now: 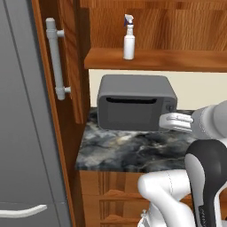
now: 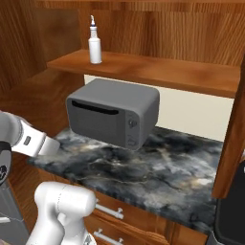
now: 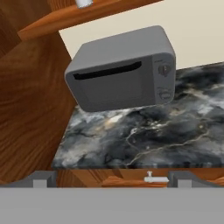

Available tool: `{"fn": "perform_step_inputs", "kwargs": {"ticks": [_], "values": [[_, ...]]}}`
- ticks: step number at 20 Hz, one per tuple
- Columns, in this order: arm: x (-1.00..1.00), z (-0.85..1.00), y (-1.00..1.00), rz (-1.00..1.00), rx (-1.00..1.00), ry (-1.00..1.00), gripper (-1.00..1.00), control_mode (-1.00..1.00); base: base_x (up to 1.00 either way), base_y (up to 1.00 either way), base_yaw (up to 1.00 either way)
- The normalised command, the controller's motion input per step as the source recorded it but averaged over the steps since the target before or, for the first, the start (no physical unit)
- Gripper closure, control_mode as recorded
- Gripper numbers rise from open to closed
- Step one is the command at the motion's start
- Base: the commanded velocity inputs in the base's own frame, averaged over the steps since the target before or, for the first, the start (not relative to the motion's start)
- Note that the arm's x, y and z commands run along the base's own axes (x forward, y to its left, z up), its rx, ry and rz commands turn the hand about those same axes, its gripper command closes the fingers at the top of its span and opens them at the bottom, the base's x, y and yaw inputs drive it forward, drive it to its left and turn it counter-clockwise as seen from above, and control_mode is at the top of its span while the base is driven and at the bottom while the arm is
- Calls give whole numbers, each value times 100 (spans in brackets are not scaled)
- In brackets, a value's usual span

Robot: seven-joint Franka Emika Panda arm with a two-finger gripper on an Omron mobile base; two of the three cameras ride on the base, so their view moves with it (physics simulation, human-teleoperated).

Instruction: Move the cutting board and knife to the sink. Then move spray from the cabinet to the counter.

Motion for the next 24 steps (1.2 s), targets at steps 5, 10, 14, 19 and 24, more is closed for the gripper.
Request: {"fn": "perform_step_inputs", "kwargs": {"ticks": [5, 10, 14, 19, 24], "values": [[0, 0, 0, 0, 0, 0, -100, 100, 54, 1, 0], [0, 0, 0, 0, 0, 0, -100, 100, 54, 0, 4], [0, 0, 0, 0, 0, 0, -100, 100, 16, 0, 17], [0, 0, 0, 0, 0, 0, -100, 100, 6, 0, 20], [-6, 29, -5, 8, 0, -1, -100, -100, 0, 0, 4]]}}
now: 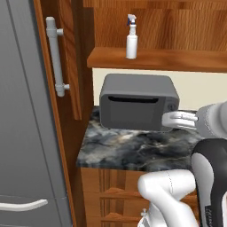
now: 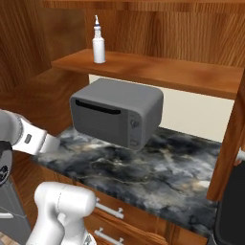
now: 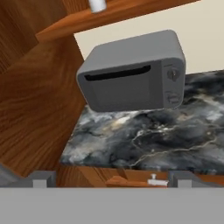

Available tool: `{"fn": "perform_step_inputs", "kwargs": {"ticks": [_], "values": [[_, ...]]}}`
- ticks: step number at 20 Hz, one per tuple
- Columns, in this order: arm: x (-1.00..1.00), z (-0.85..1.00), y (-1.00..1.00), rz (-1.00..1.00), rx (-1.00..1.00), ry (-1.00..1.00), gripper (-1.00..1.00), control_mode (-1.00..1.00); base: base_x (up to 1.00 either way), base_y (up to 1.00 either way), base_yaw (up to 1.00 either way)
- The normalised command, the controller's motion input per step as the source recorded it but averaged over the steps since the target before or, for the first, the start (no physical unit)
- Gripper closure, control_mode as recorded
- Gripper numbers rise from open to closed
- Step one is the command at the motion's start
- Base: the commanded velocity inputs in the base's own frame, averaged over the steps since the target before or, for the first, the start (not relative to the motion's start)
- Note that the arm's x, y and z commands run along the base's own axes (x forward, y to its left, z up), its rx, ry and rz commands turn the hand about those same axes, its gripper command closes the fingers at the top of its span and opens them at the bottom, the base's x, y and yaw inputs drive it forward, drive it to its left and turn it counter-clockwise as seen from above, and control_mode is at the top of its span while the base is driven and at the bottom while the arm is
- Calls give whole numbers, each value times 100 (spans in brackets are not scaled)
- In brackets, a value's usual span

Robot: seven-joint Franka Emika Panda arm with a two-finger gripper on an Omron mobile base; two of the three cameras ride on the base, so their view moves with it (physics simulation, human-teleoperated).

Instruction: Move the cutting board and knife to the sink. Then move spray from the cabinet to the counter.

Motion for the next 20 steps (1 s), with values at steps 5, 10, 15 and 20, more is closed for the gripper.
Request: {"fn": "perform_step_inputs", "kwargs": {"ticks": [5, 10, 15, 20], "values": [[-28, 48, 0, 2, -1, -5, -100, -100, 0, 0, 0], [-39, 64, 0, 0, -5, -10, -100, -100, 0, 0, 0], [-29, 63, 0, 0, -6, -15, -100, -100, 0, 0, 0], [-11, 27, 0, 0, -2, -25, -100, -100, 0, 0, 0]]}}
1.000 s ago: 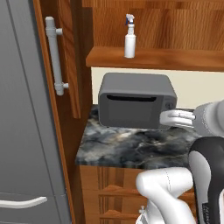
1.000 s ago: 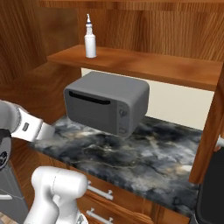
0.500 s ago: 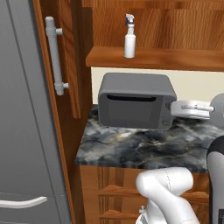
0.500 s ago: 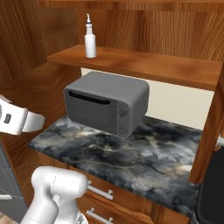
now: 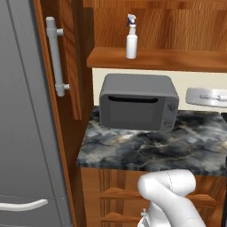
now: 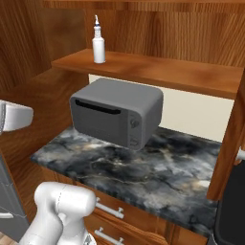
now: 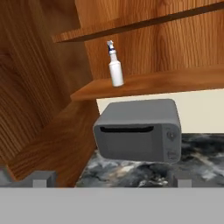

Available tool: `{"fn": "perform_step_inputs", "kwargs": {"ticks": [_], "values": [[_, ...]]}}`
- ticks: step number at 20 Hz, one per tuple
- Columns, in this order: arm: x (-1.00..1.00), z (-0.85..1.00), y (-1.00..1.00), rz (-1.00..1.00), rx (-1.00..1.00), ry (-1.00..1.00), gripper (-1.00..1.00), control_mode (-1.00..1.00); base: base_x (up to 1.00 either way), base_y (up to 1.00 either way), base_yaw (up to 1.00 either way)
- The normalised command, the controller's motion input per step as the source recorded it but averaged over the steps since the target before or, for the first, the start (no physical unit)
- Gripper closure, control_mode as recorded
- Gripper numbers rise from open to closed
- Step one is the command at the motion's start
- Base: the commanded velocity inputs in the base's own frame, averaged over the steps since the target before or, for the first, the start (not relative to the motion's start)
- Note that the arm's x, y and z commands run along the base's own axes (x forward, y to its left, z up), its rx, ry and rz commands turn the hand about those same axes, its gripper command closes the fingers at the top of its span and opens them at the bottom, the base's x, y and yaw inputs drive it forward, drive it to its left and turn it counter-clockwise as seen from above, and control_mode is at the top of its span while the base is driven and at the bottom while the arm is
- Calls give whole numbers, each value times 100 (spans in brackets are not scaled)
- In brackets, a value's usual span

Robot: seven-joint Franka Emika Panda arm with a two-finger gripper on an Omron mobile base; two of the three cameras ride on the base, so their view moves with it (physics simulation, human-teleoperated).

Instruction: Move the cutting board and knife to the sink. Then move spray from the cabinet to the counter.

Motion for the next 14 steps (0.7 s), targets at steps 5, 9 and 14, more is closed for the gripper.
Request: {"fn": "perform_step_inputs", "kwargs": {"ticks": [5, 9, 14], "values": [[0, 3, 0, 5, -1, -34, -100, -100, 0, 0, 0], [1, 0, 0, 9, -2, -42, -100, -100, 0, 0, 0], [9, 3, 0, 8, 0, -33, -100, -100, 0, 0, 0]]}}
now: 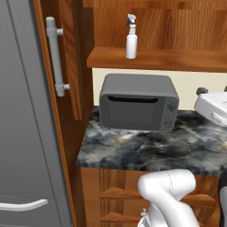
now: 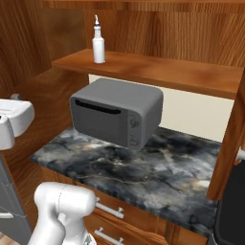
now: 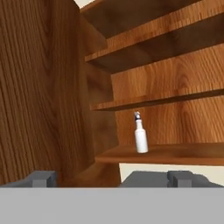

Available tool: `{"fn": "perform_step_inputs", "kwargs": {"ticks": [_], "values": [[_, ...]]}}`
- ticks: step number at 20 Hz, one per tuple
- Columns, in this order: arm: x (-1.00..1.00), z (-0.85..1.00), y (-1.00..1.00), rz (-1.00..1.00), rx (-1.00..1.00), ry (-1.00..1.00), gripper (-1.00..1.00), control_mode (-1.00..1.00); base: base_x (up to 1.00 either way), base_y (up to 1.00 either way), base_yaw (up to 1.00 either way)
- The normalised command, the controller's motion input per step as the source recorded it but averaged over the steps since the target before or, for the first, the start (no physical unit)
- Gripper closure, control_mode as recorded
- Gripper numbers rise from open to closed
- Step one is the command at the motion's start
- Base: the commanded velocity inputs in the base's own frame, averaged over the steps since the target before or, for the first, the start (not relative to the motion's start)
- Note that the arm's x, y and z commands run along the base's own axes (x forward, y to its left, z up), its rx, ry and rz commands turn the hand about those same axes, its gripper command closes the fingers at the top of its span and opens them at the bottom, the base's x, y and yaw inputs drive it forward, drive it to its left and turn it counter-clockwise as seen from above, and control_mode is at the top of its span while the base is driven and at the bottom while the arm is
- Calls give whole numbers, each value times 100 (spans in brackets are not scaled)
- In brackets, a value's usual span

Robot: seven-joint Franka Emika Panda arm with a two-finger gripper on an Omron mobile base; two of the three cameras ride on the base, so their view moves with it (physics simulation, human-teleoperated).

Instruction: Move the cutting board and knife to the sink. Then move spray from the cabinet to the counter.

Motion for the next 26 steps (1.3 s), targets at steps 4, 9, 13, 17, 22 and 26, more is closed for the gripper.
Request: {"fn": "perform_step_inputs", "kwargs": {"ticks": [4, 9, 13, 17, 22, 26], "values": [[10, 23, -12, 0, 0, -5, -100, -100, 0, 0, 0], [10, 31, -2, 0, 0, 0, -100, -100, 0, 0, 0], [-2, 0, -3, 0, 0, 4, -100, -100, 0, 0, 0], [0, 41, -6, -1, 0, 0, -100, -100, 0, 0, 0], [4, 24, -1, -12, -6, -1, -100, -100, 0, 0, 0], [32, 1, 0, -12, -6, 0, -100, -100, 0, 0, 0]]}}
